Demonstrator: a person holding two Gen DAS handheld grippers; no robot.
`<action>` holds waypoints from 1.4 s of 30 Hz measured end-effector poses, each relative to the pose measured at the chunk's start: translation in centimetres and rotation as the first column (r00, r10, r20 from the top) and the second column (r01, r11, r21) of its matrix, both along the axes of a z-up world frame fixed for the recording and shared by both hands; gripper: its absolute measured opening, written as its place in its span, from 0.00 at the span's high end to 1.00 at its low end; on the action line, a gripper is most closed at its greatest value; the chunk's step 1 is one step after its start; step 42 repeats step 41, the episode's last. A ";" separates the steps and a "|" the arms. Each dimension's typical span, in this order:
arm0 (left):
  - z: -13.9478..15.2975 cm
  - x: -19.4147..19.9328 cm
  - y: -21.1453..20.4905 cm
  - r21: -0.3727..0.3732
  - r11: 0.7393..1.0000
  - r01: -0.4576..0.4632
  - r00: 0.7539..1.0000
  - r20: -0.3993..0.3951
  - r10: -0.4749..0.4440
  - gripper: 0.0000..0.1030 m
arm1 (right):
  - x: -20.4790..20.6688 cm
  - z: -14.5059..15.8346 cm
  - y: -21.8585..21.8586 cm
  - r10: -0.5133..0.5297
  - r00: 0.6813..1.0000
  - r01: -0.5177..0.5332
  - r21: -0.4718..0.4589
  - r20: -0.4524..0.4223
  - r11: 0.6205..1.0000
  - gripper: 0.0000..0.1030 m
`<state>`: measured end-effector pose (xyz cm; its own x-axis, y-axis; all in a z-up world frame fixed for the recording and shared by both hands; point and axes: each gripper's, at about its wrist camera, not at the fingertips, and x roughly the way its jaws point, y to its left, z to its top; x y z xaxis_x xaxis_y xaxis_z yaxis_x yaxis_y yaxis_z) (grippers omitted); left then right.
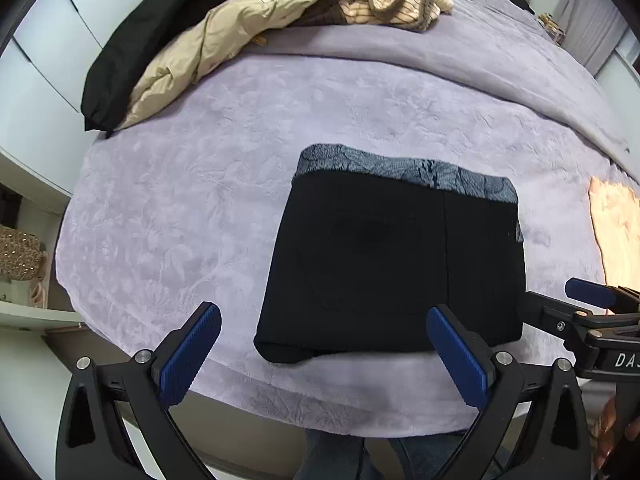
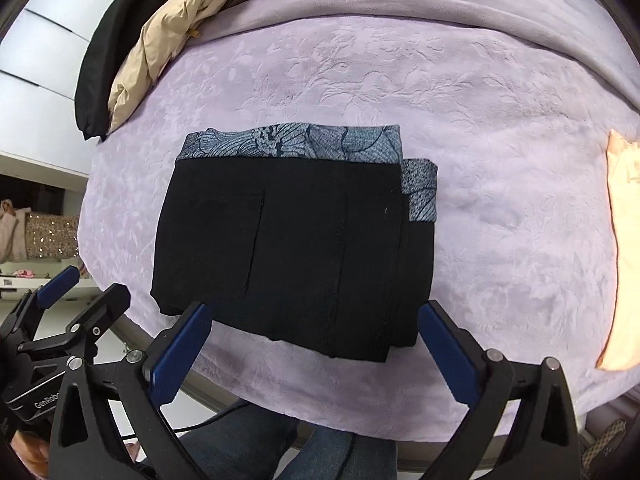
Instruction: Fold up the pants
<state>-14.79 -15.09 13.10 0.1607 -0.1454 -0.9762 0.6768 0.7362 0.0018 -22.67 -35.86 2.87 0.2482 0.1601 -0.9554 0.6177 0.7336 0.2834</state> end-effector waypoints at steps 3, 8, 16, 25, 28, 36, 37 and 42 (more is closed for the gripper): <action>-1.5 -0.5 0.4 0.015 0.999 0.049 0.999 -0.009 -0.049 0.00 | -0.4 -0.3 1.1 -0.029 0.999 0.028 -0.029 -0.020 0.999 0.00; -3.5 -1.5 1.7 0.067 0.991 0.114 0.993 -0.047 -0.111 0.00 | -1.3 -0.6 3.0 -0.112 0.993 0.109 -0.075 -0.034 0.991 0.00; -2.2 -0.7 3.3 0.041 0.991 0.129 0.992 0.003 -0.130 0.00 | -1.3 0.1 6.0 -0.124 0.988 0.106 -0.176 -0.091 0.979 0.00; -2.3 -0.4 3.2 0.030 0.991 0.131 0.991 0.000 -0.131 0.00 | -1.6 0.4 6.3 -0.110 0.987 0.082 -0.225 -0.116 0.971 0.00; -2.2 -0.5 3.1 0.029 0.993 0.114 0.993 0.003 -0.114 0.00 | -1.7 0.3 6.1 -0.101 0.988 0.073 -0.224 -0.119 0.972 0.00; -2.5 -1.1 2.9 0.023 0.995 0.094 0.996 -0.007 -0.094 0.00 | -1.9 -0.2 6.0 -0.086 0.988 0.057 -0.213 -0.129 0.975 0.00; -2.4 -1.2 2.9 0.022 0.995 0.094 0.996 0.004 -0.094 0.00 | -1.9 -0.3 5.9 -0.085 0.988 0.057 -0.210 -0.129 0.976 0.00; -2.4 -1.4 2.7 0.024 0.994 0.104 0.995 0.006 -0.104 0.00 | -2.1 -0.6 5.8 -0.087 0.987 0.058 -0.204 -0.134 0.977 0.00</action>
